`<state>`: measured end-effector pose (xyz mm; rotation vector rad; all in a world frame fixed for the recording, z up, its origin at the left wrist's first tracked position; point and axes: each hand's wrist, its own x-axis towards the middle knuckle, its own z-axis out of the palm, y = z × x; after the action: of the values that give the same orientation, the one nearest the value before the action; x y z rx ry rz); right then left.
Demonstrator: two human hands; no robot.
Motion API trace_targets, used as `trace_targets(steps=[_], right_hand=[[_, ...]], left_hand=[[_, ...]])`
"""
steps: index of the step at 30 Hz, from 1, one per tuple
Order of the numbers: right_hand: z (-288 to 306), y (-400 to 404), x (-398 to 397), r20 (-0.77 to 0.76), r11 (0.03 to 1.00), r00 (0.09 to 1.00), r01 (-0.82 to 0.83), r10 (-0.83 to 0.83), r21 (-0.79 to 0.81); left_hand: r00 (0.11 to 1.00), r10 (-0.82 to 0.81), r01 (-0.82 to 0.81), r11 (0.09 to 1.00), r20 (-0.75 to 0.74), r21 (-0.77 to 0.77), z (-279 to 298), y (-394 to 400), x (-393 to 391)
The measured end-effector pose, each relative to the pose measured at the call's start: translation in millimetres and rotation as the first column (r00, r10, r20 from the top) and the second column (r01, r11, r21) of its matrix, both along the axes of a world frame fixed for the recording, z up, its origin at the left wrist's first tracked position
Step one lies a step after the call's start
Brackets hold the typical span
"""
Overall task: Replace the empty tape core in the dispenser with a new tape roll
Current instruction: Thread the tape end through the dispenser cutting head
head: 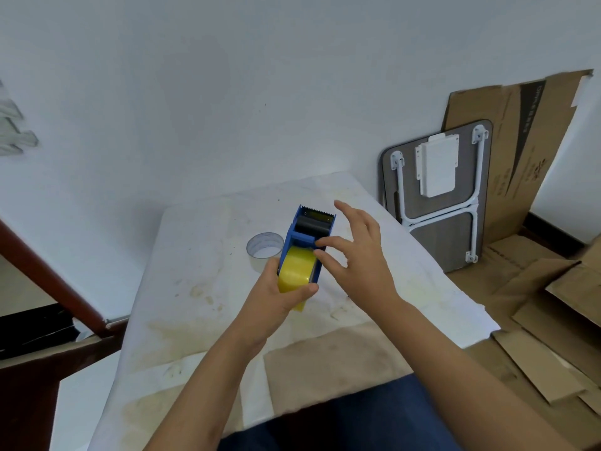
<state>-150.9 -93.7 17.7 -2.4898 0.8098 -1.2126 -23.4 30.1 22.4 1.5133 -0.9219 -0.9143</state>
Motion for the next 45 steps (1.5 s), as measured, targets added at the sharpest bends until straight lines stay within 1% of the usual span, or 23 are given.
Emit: trace_targets(steps=[4,6,12,16,19,24,31,33,35,37,42,45], right_hand=[[15,1,6,-0.158,0.987,0.982,0.079,-0.102,-0.141],[22,0,10,-0.189,0.981,0.976,0.078,-0.111,-0.176],[31,-1,15,-0.188,0.978,0.979,0.038,-0.077,-0.205],[31,1,14,-0.162,0.976,0.985,0.021,-0.057,-0.215],[30,2,14,-0.146,0.972,0.988,0.012,-0.047,-0.234],[38,-1,15,-0.104,0.98,0.993,0.035,-0.056,-0.198],[43,-4,14,-0.106,0.985,0.992,0.043,-0.061,-0.165],[45,-6,14,-0.105,0.988,0.993,0.037,-0.054,-0.153],[47,-7,13,-0.115,0.991,0.992,0.03,-0.045,-0.132],[46,-8,13,-0.117,0.994,0.993,0.018,-0.031,-0.11],[43,-12,15,-0.106,0.998,0.994,0.004,-0.011,-0.069],[42,-14,16,-0.12,0.999,0.993,-0.02,0.016,-0.033]], left_hand=[[0.999,0.032,-0.032,0.999,0.038,-0.011,1,-2,0],[0.998,0.037,-0.036,0.999,0.051,-0.013,3,-3,0],[0.999,0.029,-0.028,1.0,0.038,-0.015,9,-2,5],[0.999,-0.028,0.028,1.0,-0.032,-0.002,9,2,8],[0.997,-0.063,0.064,0.998,-0.046,0.014,10,3,10],[0.989,-0.113,0.116,0.993,-0.092,0.031,9,3,9],[0.976,-0.143,0.15,0.988,-0.164,0.032,9,3,9],[0.98,-0.121,0.128,0.991,-0.159,0.036,9,1,8],[0.99,-0.072,0.079,0.995,-0.118,0.054,7,-1,8],[0.992,-0.072,0.078,0.995,-0.1,0.066,7,-3,9],[0.978,-0.137,0.143,0.989,-0.16,0.032,11,-2,14],[0.974,-0.13,0.137,0.99,-0.184,0.03,10,-3,14]])
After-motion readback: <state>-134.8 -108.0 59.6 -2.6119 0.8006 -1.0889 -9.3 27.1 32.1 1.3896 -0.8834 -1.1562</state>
